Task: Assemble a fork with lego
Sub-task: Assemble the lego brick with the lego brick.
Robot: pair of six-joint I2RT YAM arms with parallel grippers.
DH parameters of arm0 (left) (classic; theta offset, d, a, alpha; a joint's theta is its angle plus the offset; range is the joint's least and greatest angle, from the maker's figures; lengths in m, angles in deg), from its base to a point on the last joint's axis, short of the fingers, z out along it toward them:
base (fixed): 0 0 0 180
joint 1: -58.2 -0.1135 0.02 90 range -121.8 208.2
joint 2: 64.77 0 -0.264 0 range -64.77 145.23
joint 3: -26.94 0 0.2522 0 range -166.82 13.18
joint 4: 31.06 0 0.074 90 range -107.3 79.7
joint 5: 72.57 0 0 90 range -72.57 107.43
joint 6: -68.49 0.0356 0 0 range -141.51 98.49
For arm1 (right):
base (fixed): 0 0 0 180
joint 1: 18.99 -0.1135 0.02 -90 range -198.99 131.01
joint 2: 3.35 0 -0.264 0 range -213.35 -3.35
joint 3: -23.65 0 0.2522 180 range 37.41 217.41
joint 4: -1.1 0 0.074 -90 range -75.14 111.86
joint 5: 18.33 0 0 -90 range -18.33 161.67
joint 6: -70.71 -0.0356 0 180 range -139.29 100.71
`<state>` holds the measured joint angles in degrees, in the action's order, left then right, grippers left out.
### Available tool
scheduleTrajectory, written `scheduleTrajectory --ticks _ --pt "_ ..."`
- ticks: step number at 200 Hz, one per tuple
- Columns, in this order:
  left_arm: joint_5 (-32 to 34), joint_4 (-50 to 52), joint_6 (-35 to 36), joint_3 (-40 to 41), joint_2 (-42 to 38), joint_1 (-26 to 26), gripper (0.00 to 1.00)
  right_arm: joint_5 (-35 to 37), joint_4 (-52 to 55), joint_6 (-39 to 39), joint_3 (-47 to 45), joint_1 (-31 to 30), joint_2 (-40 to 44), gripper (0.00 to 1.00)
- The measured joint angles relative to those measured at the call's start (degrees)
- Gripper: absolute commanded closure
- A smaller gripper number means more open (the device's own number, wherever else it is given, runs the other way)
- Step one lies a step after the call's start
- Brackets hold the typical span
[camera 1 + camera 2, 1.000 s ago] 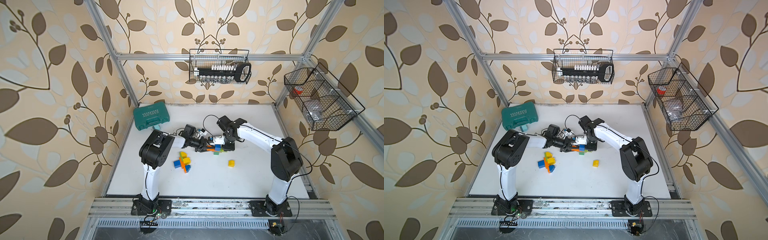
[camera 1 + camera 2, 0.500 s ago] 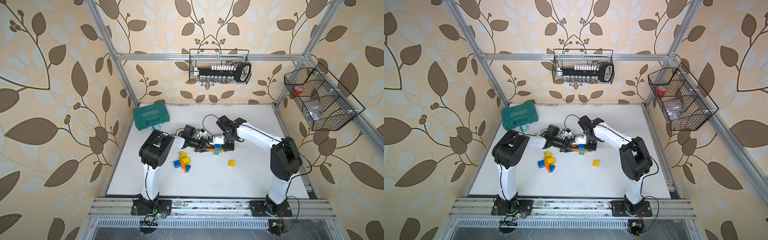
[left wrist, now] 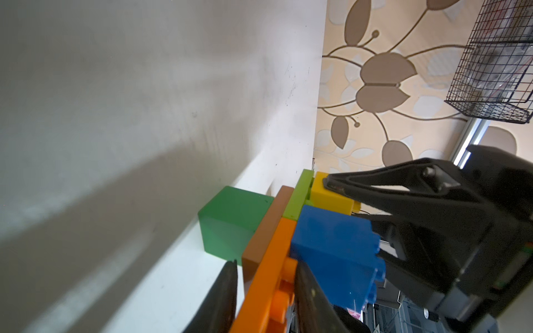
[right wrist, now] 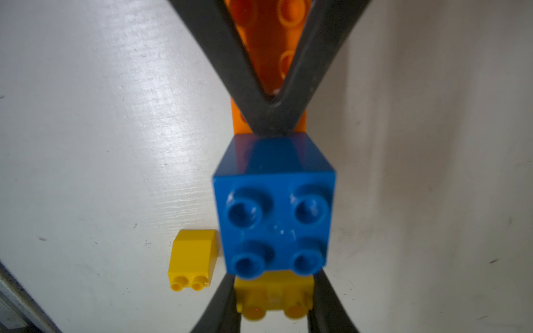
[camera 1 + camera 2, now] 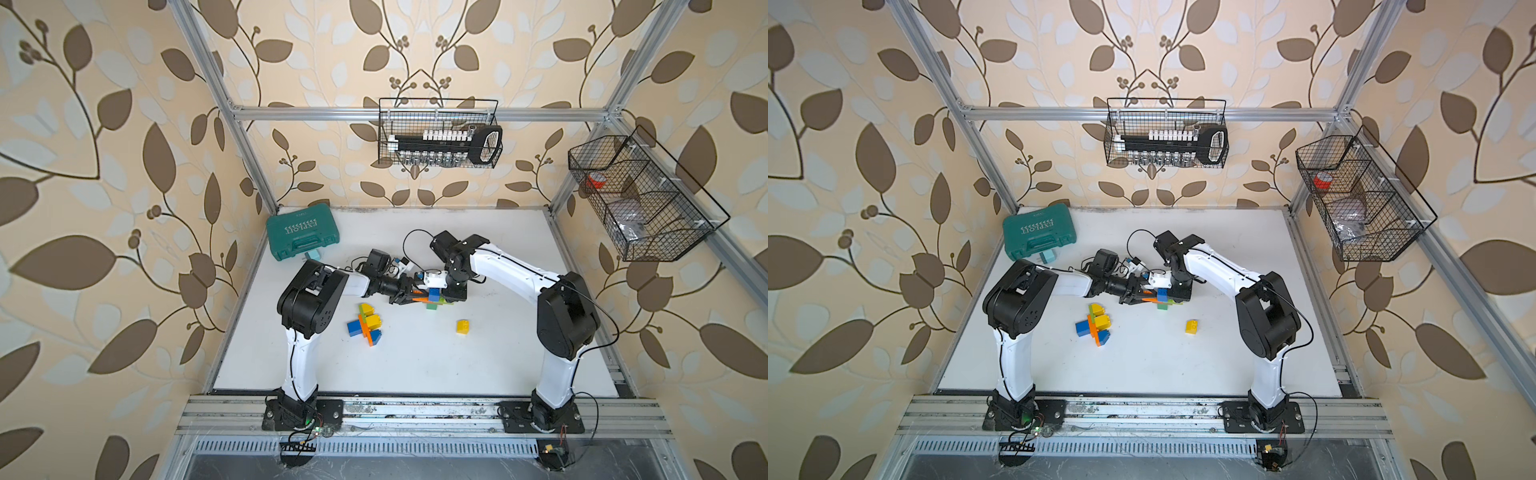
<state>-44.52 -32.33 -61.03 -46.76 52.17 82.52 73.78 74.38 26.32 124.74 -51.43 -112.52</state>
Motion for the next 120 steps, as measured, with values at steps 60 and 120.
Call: scheduleTrajectory --ticks 60,120 --pt "-0.22 -0.17 -0.57 0.15 0.0 -0.02 0.65 2.6 -0.37 0.92 -0.13 -1.31 -0.07 0.91" --pt "-0.07 0.26 -0.96 0.15 -0.02 -0.04 0.62 1.88 -0.09 0.37 0.15 -1.18 -0.09 0.82"
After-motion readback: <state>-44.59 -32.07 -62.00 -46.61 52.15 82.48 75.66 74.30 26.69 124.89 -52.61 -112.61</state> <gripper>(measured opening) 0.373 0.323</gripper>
